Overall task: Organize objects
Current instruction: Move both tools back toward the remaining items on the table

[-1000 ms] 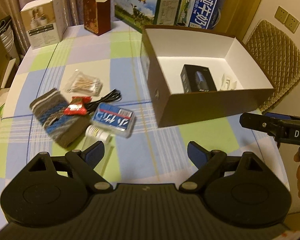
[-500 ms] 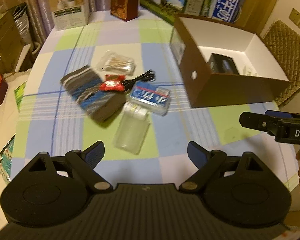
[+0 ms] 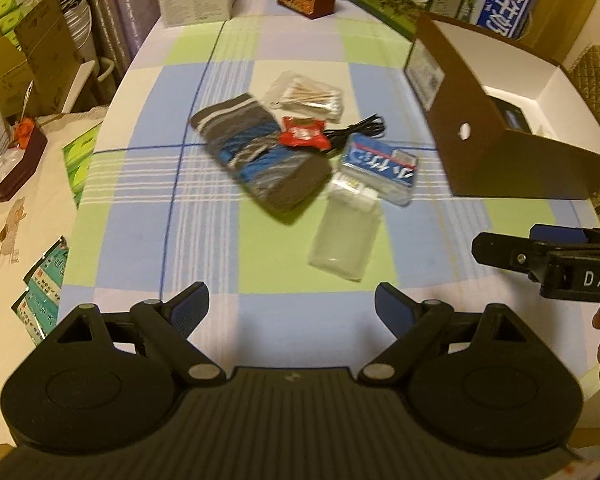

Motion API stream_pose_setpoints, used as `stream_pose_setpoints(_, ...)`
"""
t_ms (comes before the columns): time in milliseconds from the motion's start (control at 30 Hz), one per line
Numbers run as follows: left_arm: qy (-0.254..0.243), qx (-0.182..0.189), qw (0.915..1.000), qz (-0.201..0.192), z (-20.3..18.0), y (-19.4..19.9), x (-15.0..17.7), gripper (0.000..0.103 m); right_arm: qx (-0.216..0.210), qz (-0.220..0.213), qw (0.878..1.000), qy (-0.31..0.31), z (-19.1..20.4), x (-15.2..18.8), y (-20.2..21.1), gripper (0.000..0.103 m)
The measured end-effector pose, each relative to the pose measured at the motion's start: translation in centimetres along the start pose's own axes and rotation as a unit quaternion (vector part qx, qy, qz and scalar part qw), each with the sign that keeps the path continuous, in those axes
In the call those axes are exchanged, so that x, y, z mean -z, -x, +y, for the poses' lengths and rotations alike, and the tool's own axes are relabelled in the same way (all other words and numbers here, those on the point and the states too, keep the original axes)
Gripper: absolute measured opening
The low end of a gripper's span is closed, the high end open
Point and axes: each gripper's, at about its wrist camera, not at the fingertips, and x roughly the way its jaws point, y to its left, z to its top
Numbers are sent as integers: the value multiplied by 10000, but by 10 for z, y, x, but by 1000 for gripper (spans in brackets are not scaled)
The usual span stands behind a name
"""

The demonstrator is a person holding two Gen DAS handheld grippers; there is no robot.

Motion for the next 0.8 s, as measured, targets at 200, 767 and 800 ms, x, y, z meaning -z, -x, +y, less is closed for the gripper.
stream_pose_setpoints(200, 48, -42, 9999, 116, 20, -11, 3, 88, -4, 115, 9999, -24, 19, 2, -22, 97)
stream_pose_setpoints(767, -37, -54, 9996, 284, 62, -44, -6, 88, 295, 291, 9983, -405, 48, -1, -81, 97)
stream_pose_setpoints(800, -40, -55, 9995, 294, 64, -46, -7, 88, 319, 305, 9981, -426, 49, -1, -85, 97)
